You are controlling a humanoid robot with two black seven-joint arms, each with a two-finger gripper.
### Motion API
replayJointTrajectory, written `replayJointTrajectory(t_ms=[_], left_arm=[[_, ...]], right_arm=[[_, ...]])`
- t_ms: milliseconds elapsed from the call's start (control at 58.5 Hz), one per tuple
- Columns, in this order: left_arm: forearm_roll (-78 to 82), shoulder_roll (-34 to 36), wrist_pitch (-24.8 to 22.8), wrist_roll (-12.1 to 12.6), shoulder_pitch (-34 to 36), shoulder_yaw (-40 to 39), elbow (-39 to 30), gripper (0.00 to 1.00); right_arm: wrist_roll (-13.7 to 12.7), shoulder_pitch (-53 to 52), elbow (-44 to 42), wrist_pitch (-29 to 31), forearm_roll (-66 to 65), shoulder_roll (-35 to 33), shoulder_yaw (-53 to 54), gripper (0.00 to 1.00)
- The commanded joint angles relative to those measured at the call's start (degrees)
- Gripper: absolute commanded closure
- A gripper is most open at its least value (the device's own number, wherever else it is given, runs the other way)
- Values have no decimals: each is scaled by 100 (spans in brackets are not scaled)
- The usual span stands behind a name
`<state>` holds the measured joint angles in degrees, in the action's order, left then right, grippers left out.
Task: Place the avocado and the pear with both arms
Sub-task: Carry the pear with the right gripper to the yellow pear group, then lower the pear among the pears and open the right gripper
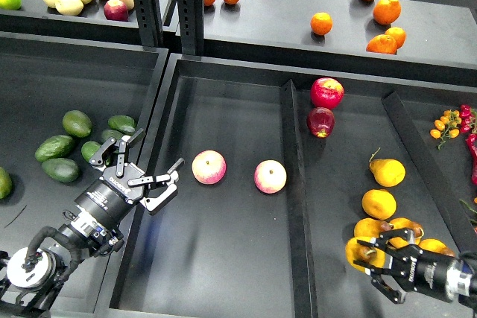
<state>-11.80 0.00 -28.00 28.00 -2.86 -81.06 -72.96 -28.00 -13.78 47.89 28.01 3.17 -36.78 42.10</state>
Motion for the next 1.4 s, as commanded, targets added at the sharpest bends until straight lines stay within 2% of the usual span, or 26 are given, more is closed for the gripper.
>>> replayJointTrajectory(t_ms=[0,307,700,939,991,1025,1059,1144,1179,1384], left_arm=[[3,0,0,0,-13,2,-7,1],[3,0,0,0,-119,2,-60,1],[3,0,0,0,-136,20,-69,1],[-6,0,0,0,-145,20,-60,1],[-6,0,0,0,-145,37,-69,1],[3,0,0,0,-145,46,-60,1],[-6,0,0,0,-145,55,-69,1],[-6,0,0,0,-145,81,-60,1],[3,0,0,0,-145,81,-60,1],[-6,0,0,0,-154,81,-60,1]], right_arm=[[0,16,-262,-1,0,39,-9,92],[0,-54,-851,-1,-9,294,0,89],[0,-37,-921,-1,-18,321,-9,79],[0,-54,-922,-1,-44,330,-9,54],[0,-54,-922,-1,-44,330,-9,45],[0,-54,-922,-1,-53,330,-9,36],[0,-54,-913,-1,-53,330,-18,22],[0,-54,-886,-1,-62,321,-18,4],[0,-63,-886,-1,-62,286,-18,2],[0,-151,-825,-1,-18,171,0,1]])
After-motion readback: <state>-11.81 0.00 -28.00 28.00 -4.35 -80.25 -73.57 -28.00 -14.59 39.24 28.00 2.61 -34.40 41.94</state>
